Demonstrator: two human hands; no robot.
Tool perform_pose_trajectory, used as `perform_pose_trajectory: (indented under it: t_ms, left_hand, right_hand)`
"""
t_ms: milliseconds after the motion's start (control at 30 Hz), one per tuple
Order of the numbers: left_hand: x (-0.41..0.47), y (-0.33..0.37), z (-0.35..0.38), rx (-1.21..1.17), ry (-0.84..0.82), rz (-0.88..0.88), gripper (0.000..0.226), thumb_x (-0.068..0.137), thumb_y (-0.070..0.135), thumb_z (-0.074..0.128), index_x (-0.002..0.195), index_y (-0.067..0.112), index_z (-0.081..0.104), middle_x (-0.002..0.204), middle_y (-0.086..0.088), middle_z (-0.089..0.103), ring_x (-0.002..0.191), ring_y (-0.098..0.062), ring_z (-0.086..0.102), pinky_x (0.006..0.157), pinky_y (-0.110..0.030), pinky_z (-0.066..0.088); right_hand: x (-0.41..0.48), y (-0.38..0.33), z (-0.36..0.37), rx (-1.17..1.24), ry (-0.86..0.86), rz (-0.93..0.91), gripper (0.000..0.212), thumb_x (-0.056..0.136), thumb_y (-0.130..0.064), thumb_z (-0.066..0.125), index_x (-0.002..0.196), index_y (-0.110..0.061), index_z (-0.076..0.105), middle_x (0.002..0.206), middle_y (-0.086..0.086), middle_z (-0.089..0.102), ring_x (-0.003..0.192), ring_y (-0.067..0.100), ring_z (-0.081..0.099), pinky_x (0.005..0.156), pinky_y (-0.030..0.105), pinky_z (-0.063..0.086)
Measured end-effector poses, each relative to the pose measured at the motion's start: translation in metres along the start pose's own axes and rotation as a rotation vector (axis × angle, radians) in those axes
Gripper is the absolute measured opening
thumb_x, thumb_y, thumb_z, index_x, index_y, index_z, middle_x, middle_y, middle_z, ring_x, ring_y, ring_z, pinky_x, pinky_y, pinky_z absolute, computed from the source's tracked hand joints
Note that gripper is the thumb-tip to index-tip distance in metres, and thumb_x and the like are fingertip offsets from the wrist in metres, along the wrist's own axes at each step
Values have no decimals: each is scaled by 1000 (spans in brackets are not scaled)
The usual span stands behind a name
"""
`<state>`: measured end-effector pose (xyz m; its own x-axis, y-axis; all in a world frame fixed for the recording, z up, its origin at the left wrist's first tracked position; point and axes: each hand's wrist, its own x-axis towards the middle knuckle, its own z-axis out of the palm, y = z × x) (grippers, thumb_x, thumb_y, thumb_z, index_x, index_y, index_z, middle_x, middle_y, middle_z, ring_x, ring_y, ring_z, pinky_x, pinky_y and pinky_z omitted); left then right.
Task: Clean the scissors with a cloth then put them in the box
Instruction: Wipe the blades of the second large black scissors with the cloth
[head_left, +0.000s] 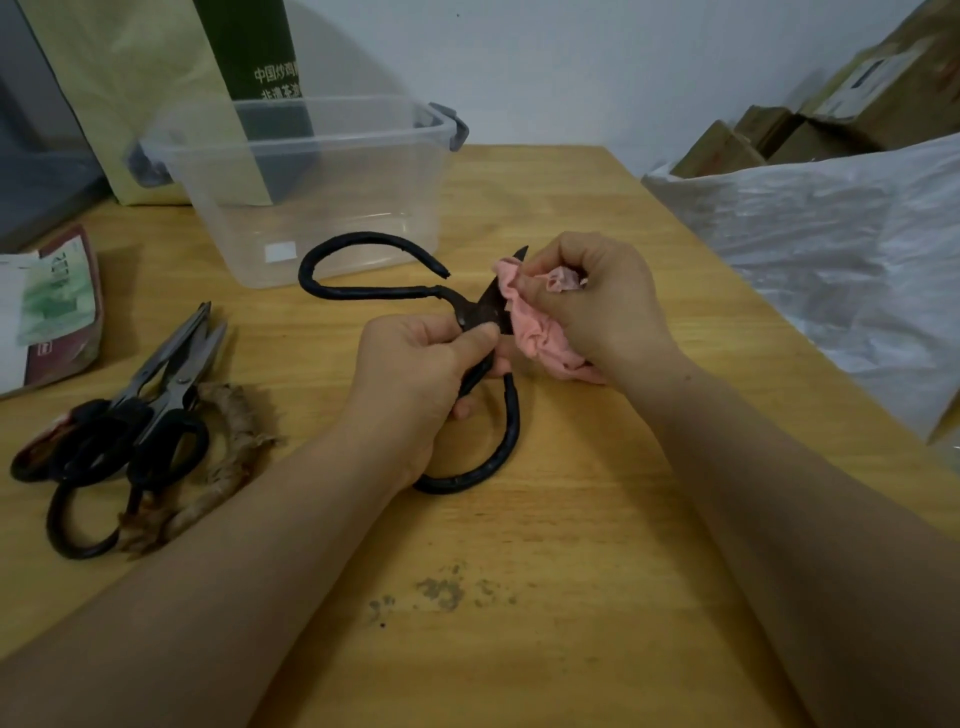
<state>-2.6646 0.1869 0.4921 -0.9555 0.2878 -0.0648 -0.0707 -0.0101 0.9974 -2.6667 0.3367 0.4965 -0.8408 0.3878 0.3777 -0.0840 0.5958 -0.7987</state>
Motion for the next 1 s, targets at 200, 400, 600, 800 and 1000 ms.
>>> perform_pose_trajectory:
  t_ms: [200, 400, 600, 800, 1000]
  left_hand:
    - [0, 0, 2, 81, 17, 10, 11, 89, 11, 61, 80, 8, 66, 70, -6, 70, 48, -5, 56, 40, -20, 35]
    - [-2, 2, 2, 53, 39, 79, 12, 88, 7, 63, 76, 12, 61, 75, -9, 69, 53, -14, 58, 37, -19, 33]
    - [-5, 5, 4, 51, 8, 187, 13, 89, 3, 59, 83, 13, 66, 81, -12, 70, 67, -20, 65, 36, -15, 35]
    - [-7, 6, 5, 36, -32, 263, 16, 88, -2, 58, 86, 13, 66, 81, -8, 69, 71, -16, 65, 41, -7, 36]
    - [-10, 8, 9, 88, -77, 277, 18, 89, 0, 57, 84, 15, 64, 78, -2, 68, 64, -3, 64, 42, -5, 35]
  right_hand:
    - [-1, -16, -14, 8, 123, -162, 14, 81, -19, 72, 85, -31, 68, 94, -12, 53, 85, -4, 50, 72, 4, 40]
    - [-11, -18, -8, -102, -120, -38, 6, 79, -24, 75, 81, -23, 69, 84, -7, 62, 79, 10, 59, 74, 32, 52]
    - [-11, -24, -11, 314, -172, 281, 8, 78, -14, 75, 81, -13, 68, 73, 5, 72, 67, 14, 69, 63, 28, 58]
    - [-14, -28, -19, 185, -280, 284, 17, 87, -18, 67, 77, -5, 71, 68, 15, 66, 54, 18, 60, 45, 20, 48]
    - [-9, -29, -34, 131, -314, 291, 11, 83, -18, 70, 73, -14, 73, 70, 4, 72, 62, 10, 65, 61, 21, 54]
